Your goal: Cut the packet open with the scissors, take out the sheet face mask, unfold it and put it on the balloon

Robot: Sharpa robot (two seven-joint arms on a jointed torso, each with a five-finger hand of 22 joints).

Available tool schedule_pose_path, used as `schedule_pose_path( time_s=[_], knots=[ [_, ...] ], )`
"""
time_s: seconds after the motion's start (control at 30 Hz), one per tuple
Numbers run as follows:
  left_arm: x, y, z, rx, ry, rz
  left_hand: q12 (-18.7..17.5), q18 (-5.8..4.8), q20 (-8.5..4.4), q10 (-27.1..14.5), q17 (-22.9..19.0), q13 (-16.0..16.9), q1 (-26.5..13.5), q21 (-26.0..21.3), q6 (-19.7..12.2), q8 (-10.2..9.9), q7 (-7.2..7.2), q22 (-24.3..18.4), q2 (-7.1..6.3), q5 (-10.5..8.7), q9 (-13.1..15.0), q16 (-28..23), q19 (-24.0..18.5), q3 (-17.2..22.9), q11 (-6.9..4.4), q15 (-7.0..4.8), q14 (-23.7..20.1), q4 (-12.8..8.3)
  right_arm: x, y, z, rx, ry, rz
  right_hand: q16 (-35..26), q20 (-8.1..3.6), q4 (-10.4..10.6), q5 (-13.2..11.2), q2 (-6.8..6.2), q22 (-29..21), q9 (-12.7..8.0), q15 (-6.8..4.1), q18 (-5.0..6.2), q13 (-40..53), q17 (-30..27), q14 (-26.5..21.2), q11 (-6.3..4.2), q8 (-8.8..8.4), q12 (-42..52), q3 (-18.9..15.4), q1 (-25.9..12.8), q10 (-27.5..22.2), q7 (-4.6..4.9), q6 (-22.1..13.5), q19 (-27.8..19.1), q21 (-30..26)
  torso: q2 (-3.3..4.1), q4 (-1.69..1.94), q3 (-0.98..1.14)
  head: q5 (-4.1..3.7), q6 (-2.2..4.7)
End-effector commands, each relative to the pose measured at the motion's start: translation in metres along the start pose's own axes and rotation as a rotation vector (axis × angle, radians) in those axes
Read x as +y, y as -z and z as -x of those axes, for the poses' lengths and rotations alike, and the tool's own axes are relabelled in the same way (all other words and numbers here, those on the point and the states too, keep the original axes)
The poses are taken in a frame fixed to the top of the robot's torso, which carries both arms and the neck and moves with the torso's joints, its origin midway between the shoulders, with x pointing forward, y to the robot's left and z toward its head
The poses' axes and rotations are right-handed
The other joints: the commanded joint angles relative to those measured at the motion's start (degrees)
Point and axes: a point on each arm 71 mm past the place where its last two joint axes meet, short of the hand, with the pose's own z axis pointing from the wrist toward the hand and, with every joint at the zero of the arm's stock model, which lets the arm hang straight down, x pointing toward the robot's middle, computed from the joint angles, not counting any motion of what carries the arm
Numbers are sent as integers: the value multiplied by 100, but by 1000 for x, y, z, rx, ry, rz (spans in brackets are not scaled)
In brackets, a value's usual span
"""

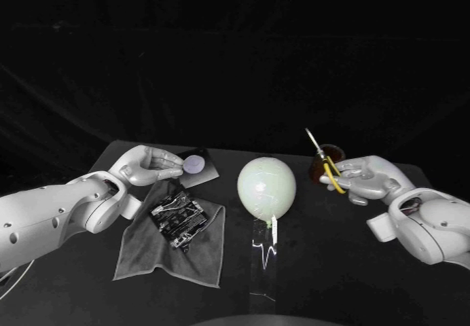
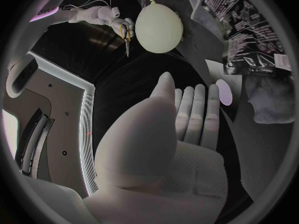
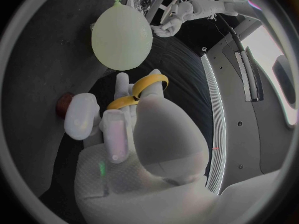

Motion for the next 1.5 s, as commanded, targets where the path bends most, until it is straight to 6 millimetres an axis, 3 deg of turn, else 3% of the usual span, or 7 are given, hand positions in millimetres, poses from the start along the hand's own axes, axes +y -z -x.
schedule_pose_path(
  time_s=[0.03, 0.3, 0.5, 0.77, 1.0, 1.17, 1.5],
  knots=[
    [-17, -13, -6, 8, 71, -59, -41, 150, -9, 159, 46, -21, 75, 92, 118, 37, -28, 46, 26, -6, -38, 97, 102, 56, -57, -88, 270, 87, 1, 0, -3, 32, 67, 0, -11, 0, -244, -13, 1186, 437, -23, 6, 63, -53, 68, 296, -141, -49, -76, 131, 1472, 237, -21, 39, 45, 88, -7, -12, 0, -312, 131],
    [-45, -44, -14, 41, 115, -102, -87, 213, -135, 530, 169, -23, -2, 404, 232, -3, -58, 210, 50, -5, -114, 289, 411, 111, -158, -274, 876, 117, 12, -12, 3, 2, 119, 22, -15, -11, -415, -12, 1300, 488, -4, 7, 39, -117, 62, 300, -138, -60, -145, 241, 1729, 443, 20, 78, 106, 179, -17, -27, -11, -541, 301],
    [-60, -66, -10, 35, 146, -117, -153, 197, -221, 698, 225, -27, -44, 545, 352, -4, -96, 295, 76, -5, -148, 323, 462, 160, -210, -343, 1092, 116, 30, -31, 9, -16, 175, 46, -13, -13, -438, -12, 1312, 510, -1, 5, 30, -131, 67, 302, -141, -60, -164, 264, 1758, 500, 18, 108, 132, 219, -3, -19, -18, -800, 490],
    [-76, -86, 6, -3, 158, -137, -196, 187, -235, 746, 233, -29, -61, 578, 380, -19, -104, 319, 75, -6, -169, 291, 441, 181, -219, -347, 1104, 118, 54, -61, 15, -26, 283, 67, -8, -16, -466, -11, 1319, 528, -1, 0, 23, -145, 83, 306, -148, -61, -187, 296, 1795, 552, 13, 147, 151, 250, -2, -5, -14, -947, 584],
    [-89, -100, 23, -23, 152, -146, -323, 133, -188, 778, 216, -31, -199, 521, 389, -77, -98, 307, 60, -8, -223, 106, 246, 192, -197, -292, 964, 121, 75, -93, 14, -1, 411, 64, -9, -17, -471, -12, 1322, 531, -3, -2, 22, -150, 81, 306, -149, -62, -194, 307, 1804, 565, 12, 157, 155, 256, -16, -10, -17, -929, 655],
    [-97, -110, 31, -34, 144, -156, -433, -18, 18, 758, 171, -27, -421, 117, 372, -152, -46, 112, 32, -11, -289, -219, -299, 161, -131, -162, 629, 117, 90, -117, 5, 11, 561, 108, -10, -19, -483, -11, 1320, 594, -6, -3, -7, -158, 79, 306, -151, -67, -210, 322, 1821, 574, 11, 167, 230, 382, -12, -14, -16, -872, 692],
    [-112, -132, 43, -63, 94, -175, -442, -48, 116, 619, 144, -25, -567, -195, 299, -253, 22, -67, -12, -11, -371, -531, -536, 115, -50, -45, 353, 109, 116, -171, -23, 5, 809, 177, -11, -21, -494, -10, 1321, 610, -10, -5, -14, -167, 76, 306, -151, -73, -226, 339, 1838, 584, 12, 177, 250, 412, 37, 12, -36, -767, 764]
  ],
)
